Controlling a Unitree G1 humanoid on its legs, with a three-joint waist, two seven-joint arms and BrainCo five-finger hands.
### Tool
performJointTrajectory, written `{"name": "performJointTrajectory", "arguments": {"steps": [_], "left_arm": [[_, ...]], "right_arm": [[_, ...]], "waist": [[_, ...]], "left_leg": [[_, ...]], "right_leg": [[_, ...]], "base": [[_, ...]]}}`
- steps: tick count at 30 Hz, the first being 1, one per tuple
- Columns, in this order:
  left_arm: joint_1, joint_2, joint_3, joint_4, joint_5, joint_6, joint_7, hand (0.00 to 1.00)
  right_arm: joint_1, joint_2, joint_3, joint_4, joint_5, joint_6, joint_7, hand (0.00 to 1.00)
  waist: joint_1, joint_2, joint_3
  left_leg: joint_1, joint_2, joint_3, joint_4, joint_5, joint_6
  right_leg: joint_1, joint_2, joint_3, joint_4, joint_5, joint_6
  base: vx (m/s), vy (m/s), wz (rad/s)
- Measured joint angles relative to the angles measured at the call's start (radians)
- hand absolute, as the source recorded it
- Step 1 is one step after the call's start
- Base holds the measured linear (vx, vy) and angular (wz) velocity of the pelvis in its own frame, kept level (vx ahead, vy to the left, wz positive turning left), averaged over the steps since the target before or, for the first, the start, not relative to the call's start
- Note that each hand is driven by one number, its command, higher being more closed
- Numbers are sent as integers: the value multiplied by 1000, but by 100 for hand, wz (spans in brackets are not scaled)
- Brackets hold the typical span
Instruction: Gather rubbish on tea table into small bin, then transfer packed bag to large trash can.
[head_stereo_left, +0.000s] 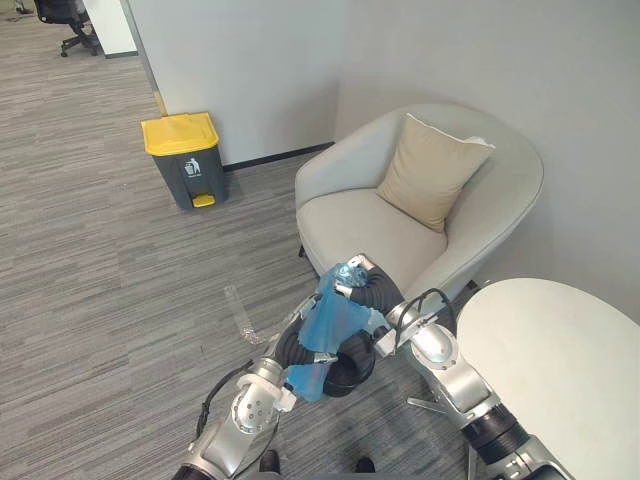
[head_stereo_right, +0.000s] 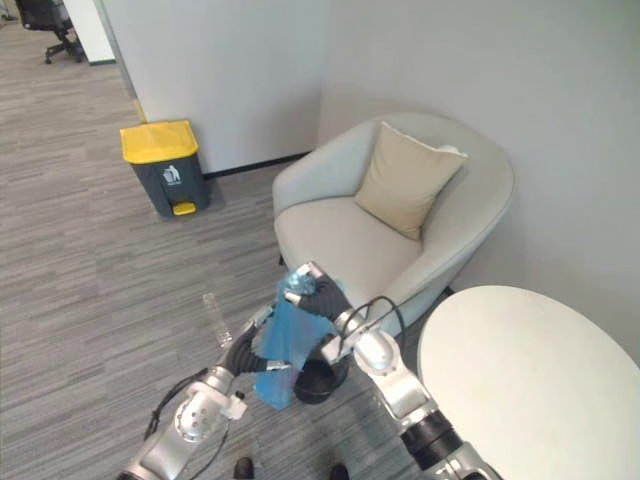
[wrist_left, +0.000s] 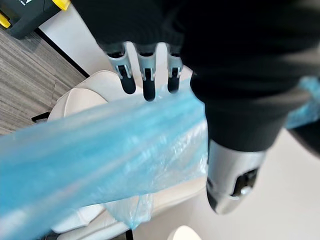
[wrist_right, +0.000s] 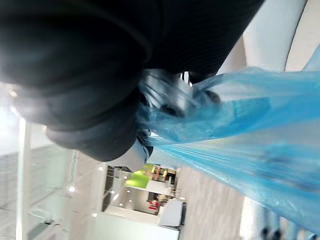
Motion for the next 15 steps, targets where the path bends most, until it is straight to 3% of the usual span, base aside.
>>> {"name": "performJointTrajectory", "arguments": {"steps": [8,15], "left_arm": [[0,-62,38,11,106,42,58,0],[-12,-89,45,54,137,52,86,0]], "right_arm": [[4,36,1,-46,68,3,21,100],[5,60,50,-71,133,12,31,100]], "waist": [[0,0,-2],[0,-6,-8]], "left_leg": [[1,1,-7,-1,0,-1],[2,1,-7,0,1,-1]], "right_leg": [[3,0,-3,0,0,0],[4,1,-2,-2,0,0]], "base": [[-1,0,0],[0,0,0]]}}
